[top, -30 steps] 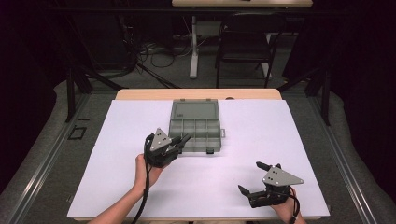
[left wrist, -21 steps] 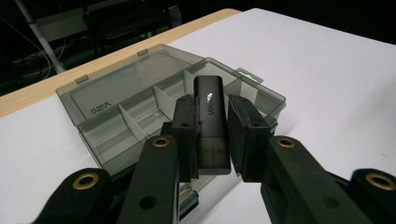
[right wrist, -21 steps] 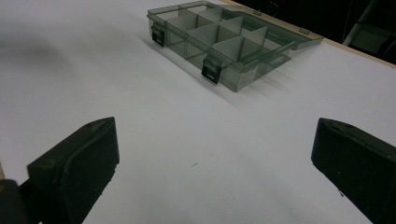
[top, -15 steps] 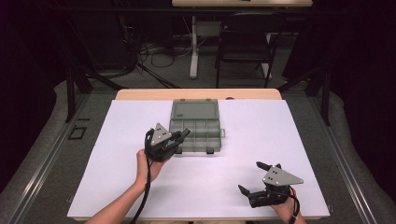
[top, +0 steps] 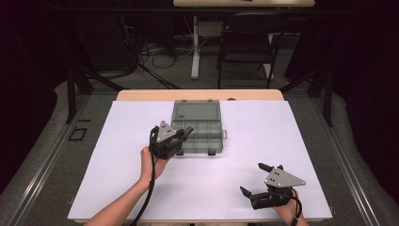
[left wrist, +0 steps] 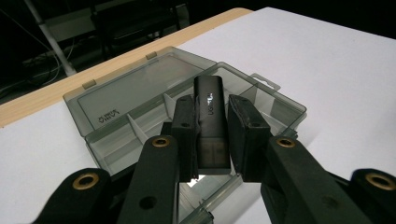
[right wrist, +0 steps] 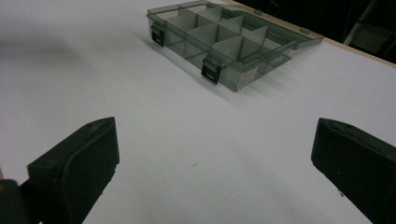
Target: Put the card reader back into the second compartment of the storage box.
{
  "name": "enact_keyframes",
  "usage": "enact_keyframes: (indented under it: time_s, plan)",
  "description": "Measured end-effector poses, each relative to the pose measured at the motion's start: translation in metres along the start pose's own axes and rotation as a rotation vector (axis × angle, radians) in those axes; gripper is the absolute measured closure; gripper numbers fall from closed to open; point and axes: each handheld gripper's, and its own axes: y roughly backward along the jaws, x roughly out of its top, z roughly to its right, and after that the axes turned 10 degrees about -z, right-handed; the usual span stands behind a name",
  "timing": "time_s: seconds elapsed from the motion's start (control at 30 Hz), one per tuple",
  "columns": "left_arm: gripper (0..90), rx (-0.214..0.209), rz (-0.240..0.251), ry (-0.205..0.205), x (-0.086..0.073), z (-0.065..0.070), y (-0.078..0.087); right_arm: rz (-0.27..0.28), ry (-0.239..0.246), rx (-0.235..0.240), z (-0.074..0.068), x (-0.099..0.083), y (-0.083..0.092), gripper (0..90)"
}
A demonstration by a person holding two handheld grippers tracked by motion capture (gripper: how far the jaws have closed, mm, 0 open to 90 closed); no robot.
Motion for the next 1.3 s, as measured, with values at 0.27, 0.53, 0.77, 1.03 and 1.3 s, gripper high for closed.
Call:
enact_keyframes:
  time_s: [0.27, 0.53, 0.77, 1.03, 1.3]
  plan:
    - [73.8, 0.009, -0.004, 0.01, 0.003, -0.003, -0.006, 0.005, 0.006, 0.0, 0.0, 0.0, 0.0, 0.5]
    - [73.8, 0.014, -0.005, 0.02, 0.007, -0.005, -0.011, 0.003, 0.006, 0.0, -0.001, 0.001, 0.0, 0.5]
    - [73.8, 0.023, -0.013, 0.029, 0.011, -0.007, -0.015, 0.003, 0.006, 0.004, 0.0, 0.001, -0.002, 0.5]
    - [73.7, 0.039, -0.024, 0.049, 0.013, -0.011, -0.026, 0.006, 0.004, 0.003, 0.0, 0.001, 0.001, 0.5]
    - [73.8, 0.052, -0.046, 0.062, 0.014, -0.017, -0.037, 0.003, 0.006, 0.005, 0.0, 0.001, -0.001, 0.5]
